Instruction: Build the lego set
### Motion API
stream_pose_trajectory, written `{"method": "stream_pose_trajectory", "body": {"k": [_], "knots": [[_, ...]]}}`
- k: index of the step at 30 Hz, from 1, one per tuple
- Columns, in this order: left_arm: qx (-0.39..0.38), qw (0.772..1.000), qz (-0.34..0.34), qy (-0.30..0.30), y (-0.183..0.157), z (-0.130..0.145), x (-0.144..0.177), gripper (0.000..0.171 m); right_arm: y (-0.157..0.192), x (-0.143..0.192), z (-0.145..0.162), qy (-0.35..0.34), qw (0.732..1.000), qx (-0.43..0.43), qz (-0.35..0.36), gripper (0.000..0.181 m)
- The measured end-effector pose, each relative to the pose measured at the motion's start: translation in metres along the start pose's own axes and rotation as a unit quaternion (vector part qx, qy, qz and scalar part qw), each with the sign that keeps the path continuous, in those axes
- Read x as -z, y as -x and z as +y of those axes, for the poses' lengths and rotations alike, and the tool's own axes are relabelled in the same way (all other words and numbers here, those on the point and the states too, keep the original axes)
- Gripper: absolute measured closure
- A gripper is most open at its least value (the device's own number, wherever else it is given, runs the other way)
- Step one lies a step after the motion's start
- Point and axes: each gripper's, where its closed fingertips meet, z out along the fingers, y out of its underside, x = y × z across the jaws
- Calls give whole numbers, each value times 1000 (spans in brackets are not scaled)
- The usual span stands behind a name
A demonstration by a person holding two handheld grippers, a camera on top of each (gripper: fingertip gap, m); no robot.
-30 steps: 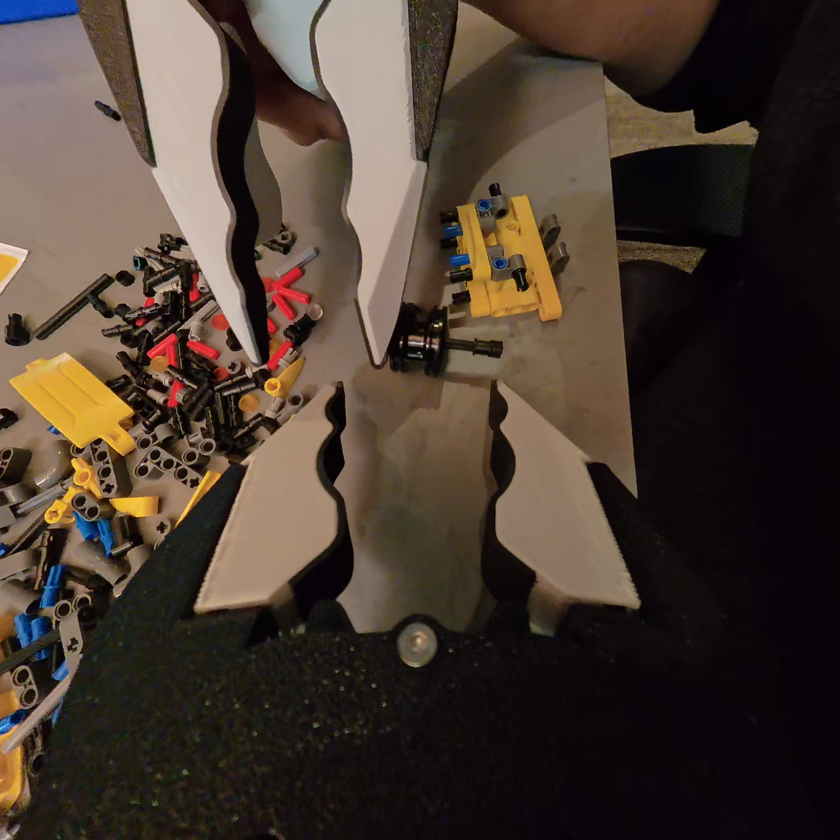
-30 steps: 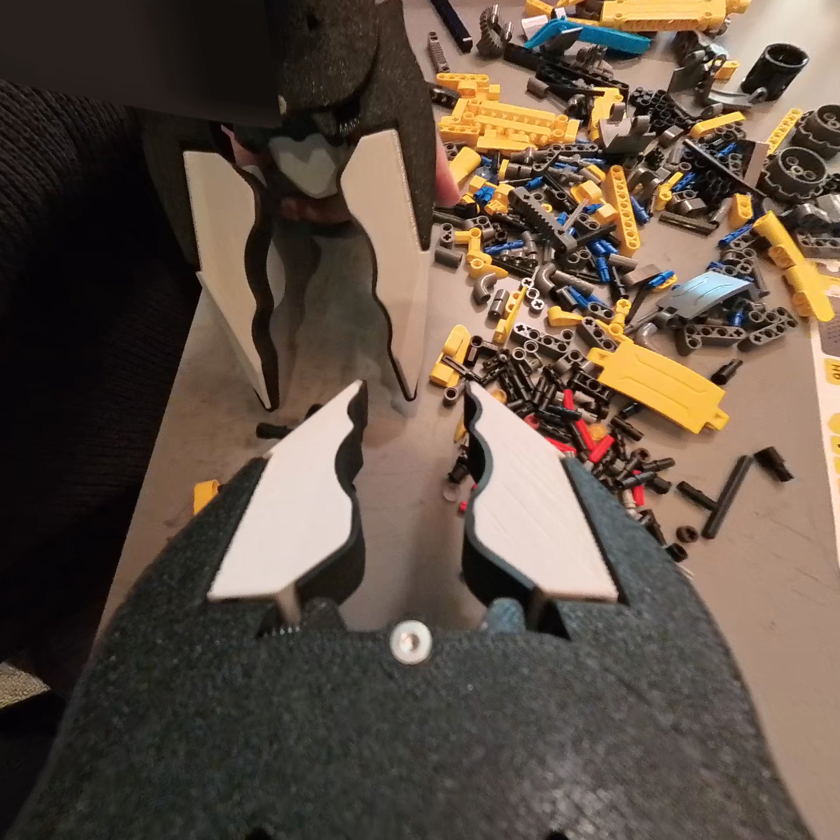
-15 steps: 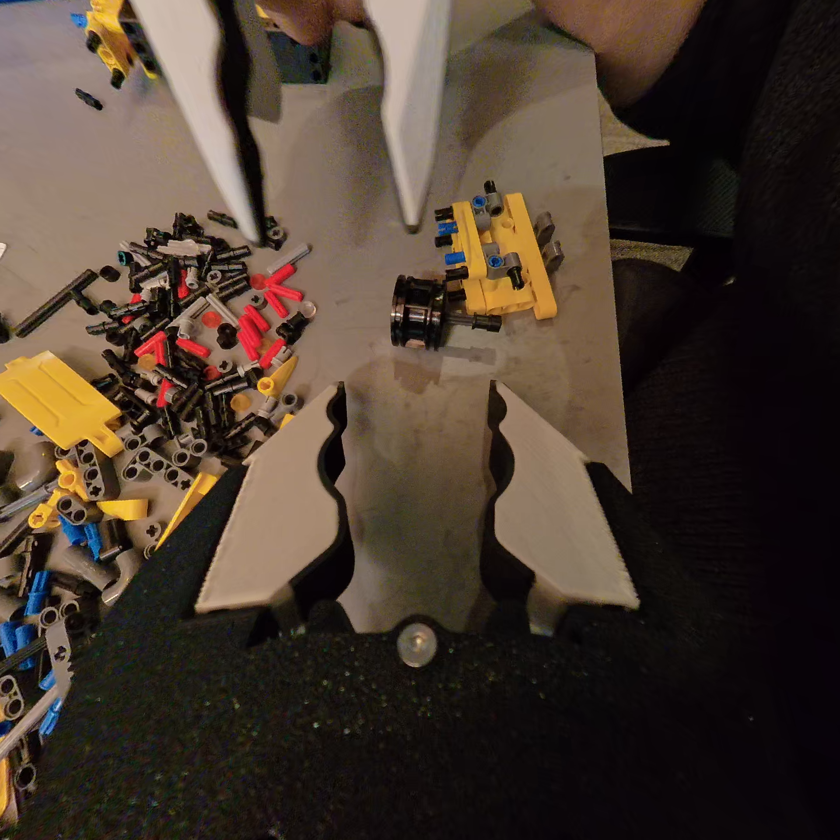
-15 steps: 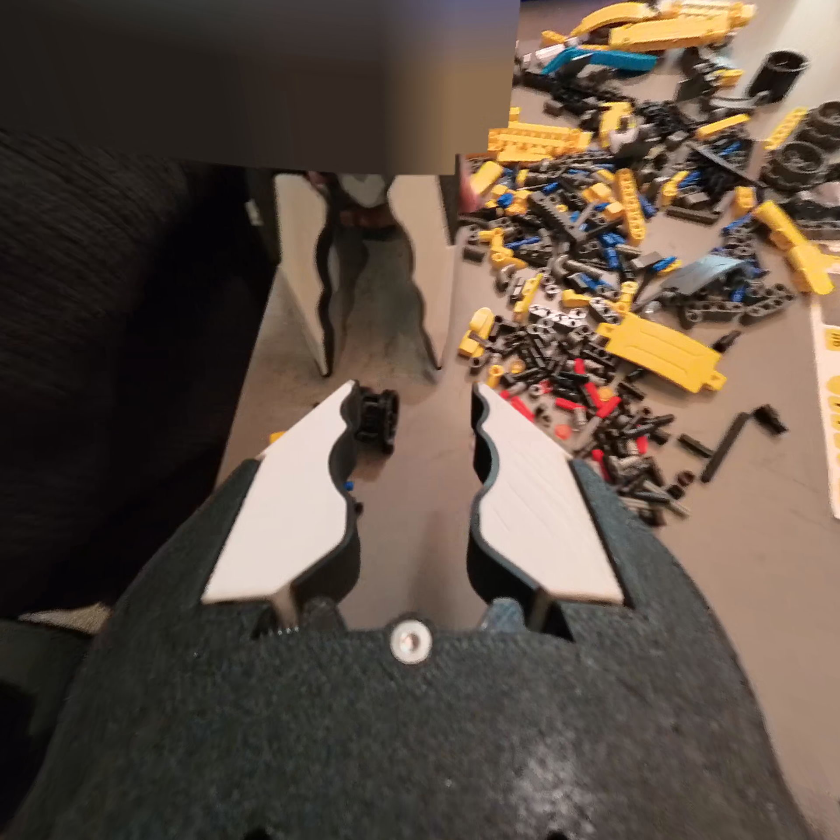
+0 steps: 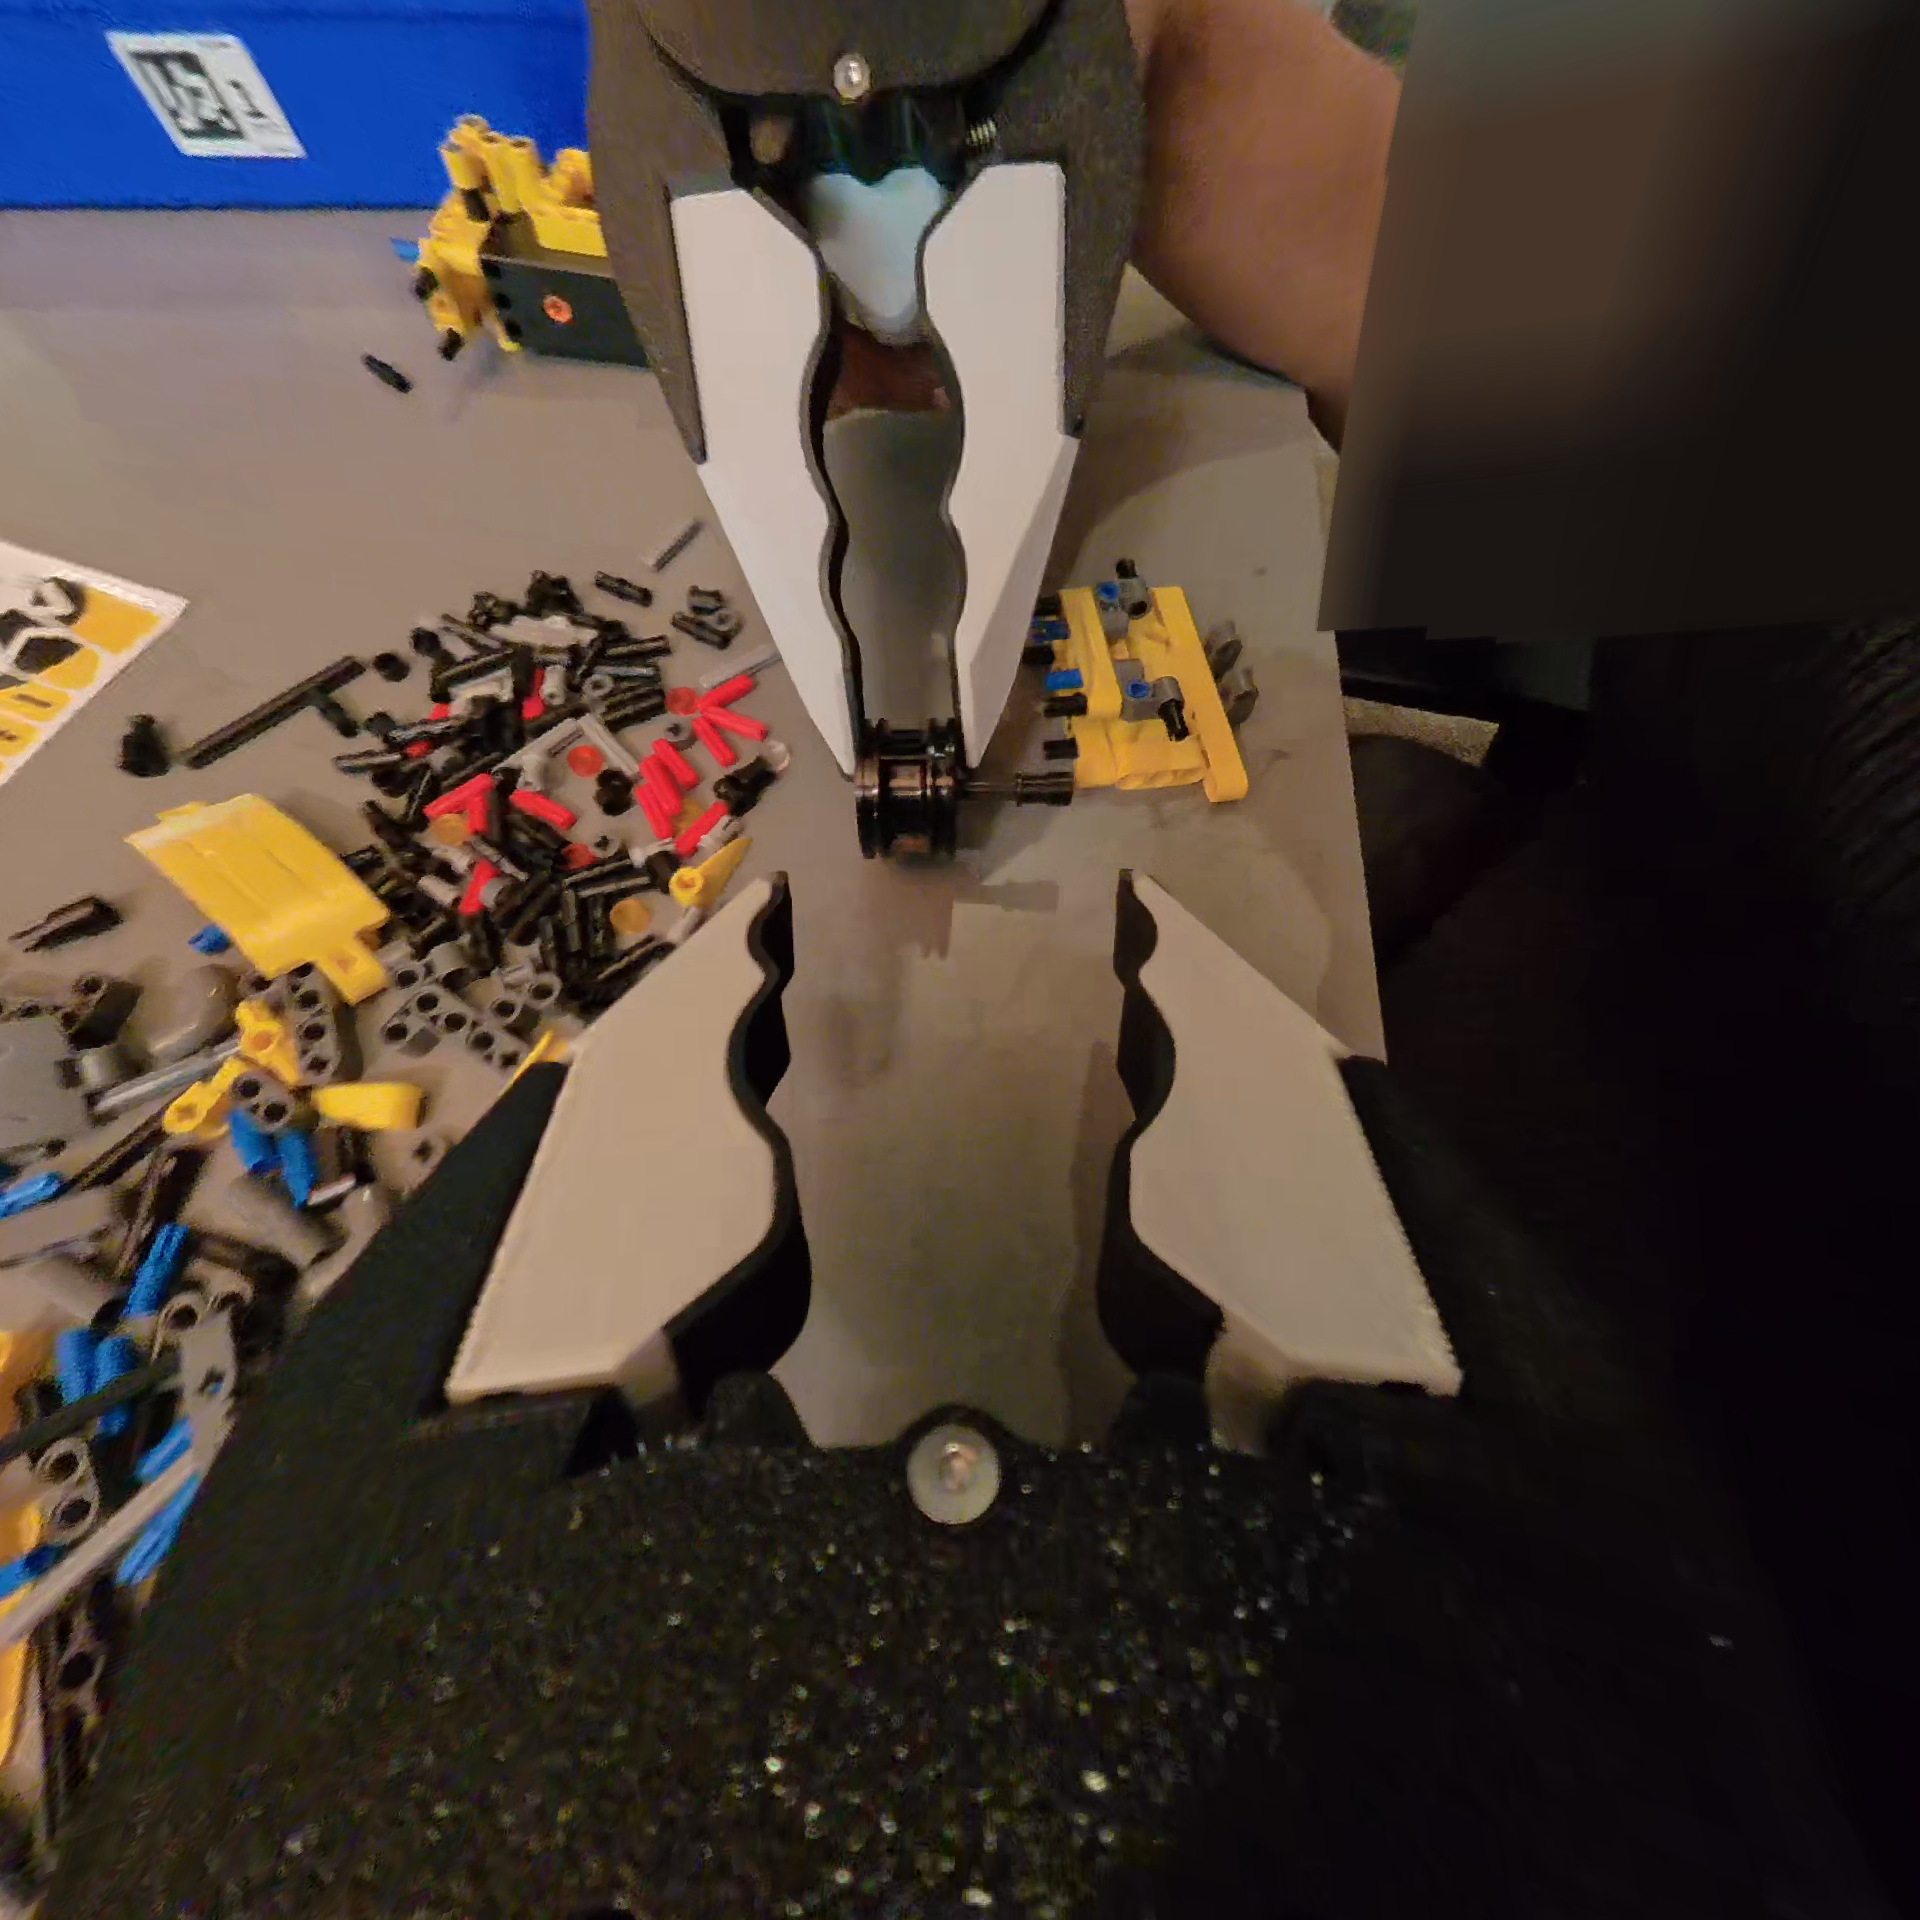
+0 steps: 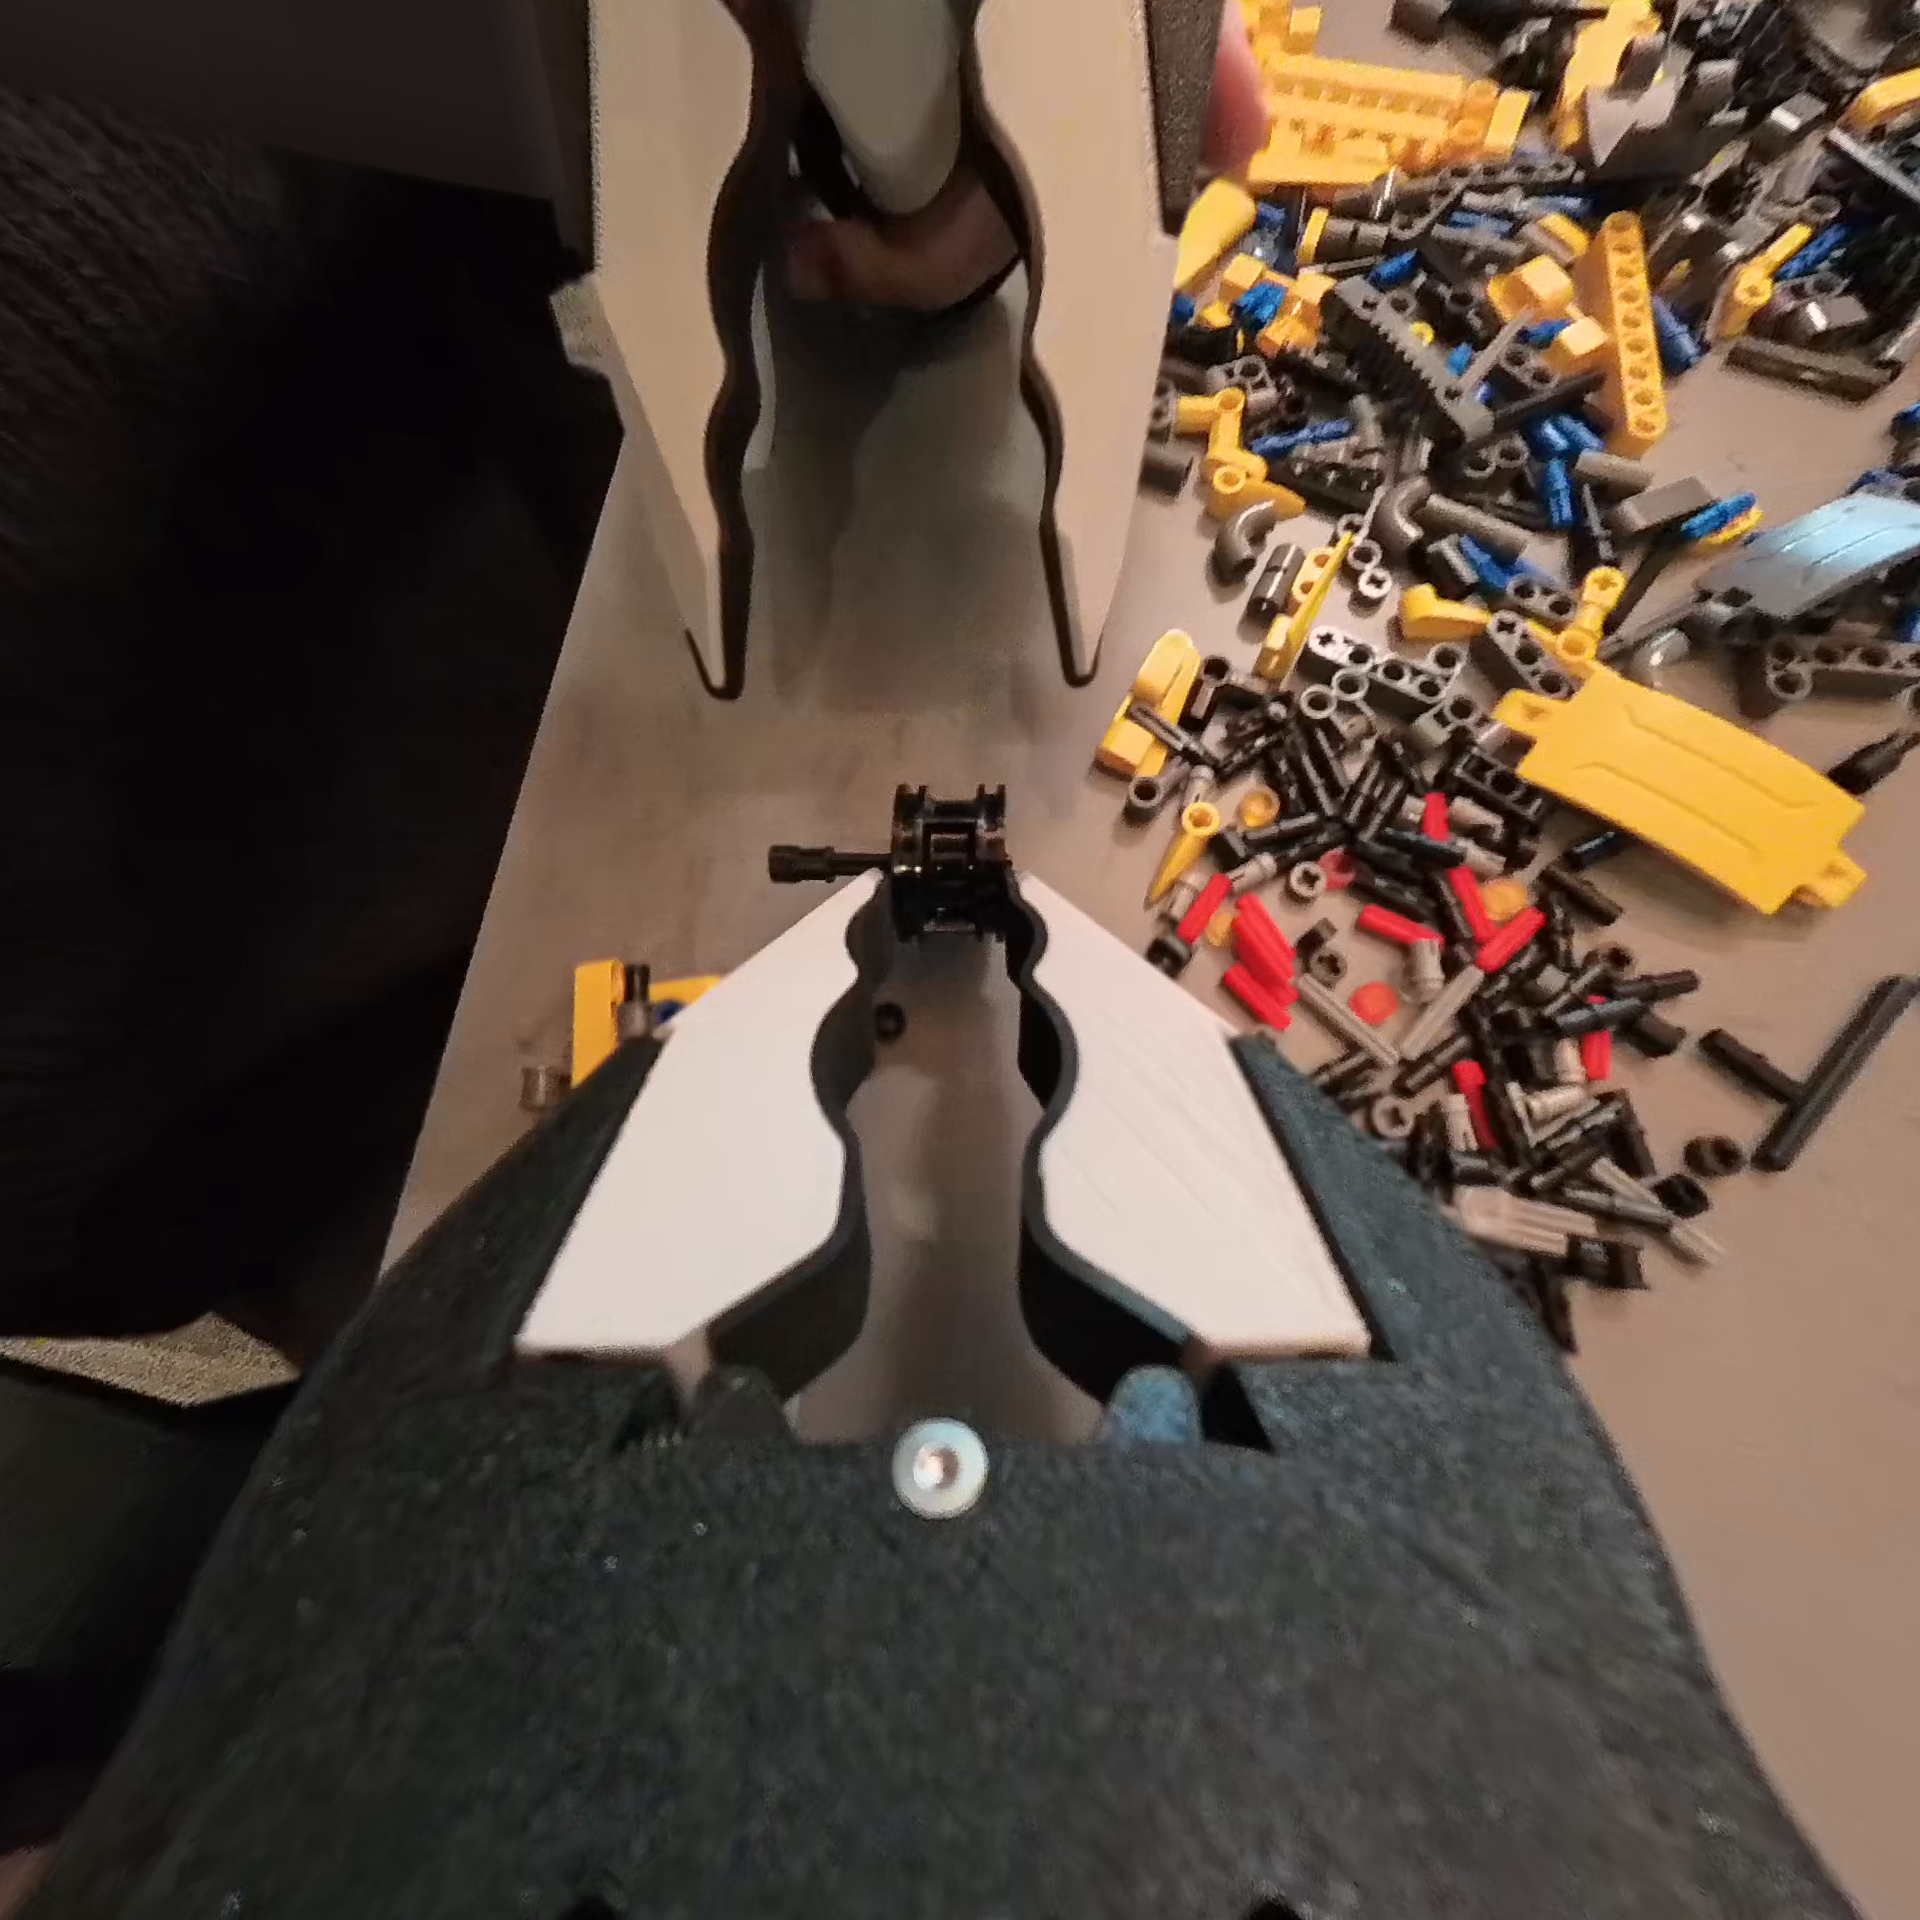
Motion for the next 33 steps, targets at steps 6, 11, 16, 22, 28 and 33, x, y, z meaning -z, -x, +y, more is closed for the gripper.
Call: {"method": "stream_pose_trajectory", "body": {"k": [6,11,16,22,28,33], "knots": [[10,999,-39,4,-2,21,32,109,1,-28,-19,1,999,52,12,160],[-20,998,-55,-2,-9,26,52,108,-12,-40,-55,-23,970,215,113,160],[-10,996,-72,-58,0,15,67,108,-20,-26,-84,-36,862,420,280,161],[-19,991,-105,-82,14,10,69,109,-27,-23,-82,-49,864,407,291,161],[-22,992,-104,-74,17,10,63,109,-33,-15,-80,-62,872,387,295,161],[-23,992,-109,-56,18,14,59,109,-22,-30,-74,-77,940,274,190,160]]}}
